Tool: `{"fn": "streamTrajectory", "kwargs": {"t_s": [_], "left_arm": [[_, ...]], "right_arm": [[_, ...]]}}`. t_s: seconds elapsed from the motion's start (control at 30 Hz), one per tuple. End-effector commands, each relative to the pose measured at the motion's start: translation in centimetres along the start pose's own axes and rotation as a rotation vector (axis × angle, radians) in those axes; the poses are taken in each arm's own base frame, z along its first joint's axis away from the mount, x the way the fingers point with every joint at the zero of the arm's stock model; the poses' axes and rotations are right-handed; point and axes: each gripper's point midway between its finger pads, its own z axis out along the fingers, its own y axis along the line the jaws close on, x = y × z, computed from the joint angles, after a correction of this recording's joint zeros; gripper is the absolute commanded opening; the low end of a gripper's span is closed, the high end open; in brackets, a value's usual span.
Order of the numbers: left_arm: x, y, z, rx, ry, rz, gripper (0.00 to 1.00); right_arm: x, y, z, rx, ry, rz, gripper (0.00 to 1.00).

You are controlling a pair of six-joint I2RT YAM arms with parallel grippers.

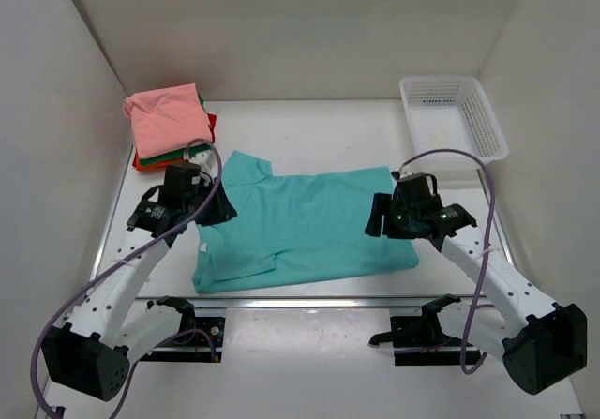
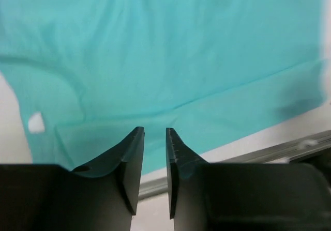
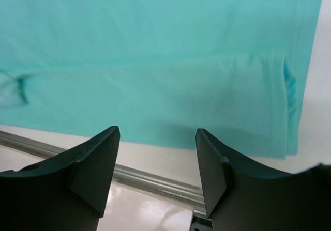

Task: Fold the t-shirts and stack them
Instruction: Fold the flattened tshirt in 1/3 of the way

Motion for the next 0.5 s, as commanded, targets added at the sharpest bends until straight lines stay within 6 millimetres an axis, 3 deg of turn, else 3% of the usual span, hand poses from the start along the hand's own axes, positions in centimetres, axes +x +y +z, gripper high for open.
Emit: {"fn": "streamTrajectory", "kwargs": {"t_s": [0.0,0.07,0.2,0.27,0.3,0.37,0.47], "left_arm": [[-4.3,-2.6,-2.1,0.102,-0.114,0.001,0.36],[-6.1,-2.0,-1.2,0.076,-0.15,0.002,0.38],[-9.6,3.4,2.3,-0.15,-0.214,-0.012,0.41],[-11.3,5.4,3.6,-0.201,-0.252,-0.032,0.53],[-12.4,6.2,4.4,-0.213,-0.286,-0.04,0.54],[-14.6,6.6,5.6,-0.207,-0.366,-0.044,0.55],[-16.1,7.4,9.8,-0.234,-0.329,0.022,0.62]], "right_arm": [[-4.7,1.0,-1.5,-0.039,-0.117,-0.008,0.58],[-7.0,0.3,-1.1,-0.009,-0.157,-0.006,0.61],[-12.2,-1.5,1.3,0.065,-0.235,-0.003,0.65],[-13.8,-2.4,2.7,0.095,-0.243,-0.003,0.66],[-15.0,-2.8,3.3,0.108,-0.247,-0.002,0.66],[-16.6,-3.4,4.6,0.144,-0.243,-0.027,0.66],[-17.8,-4.4,6.1,0.174,-0.231,-0.043,0.67]]}}
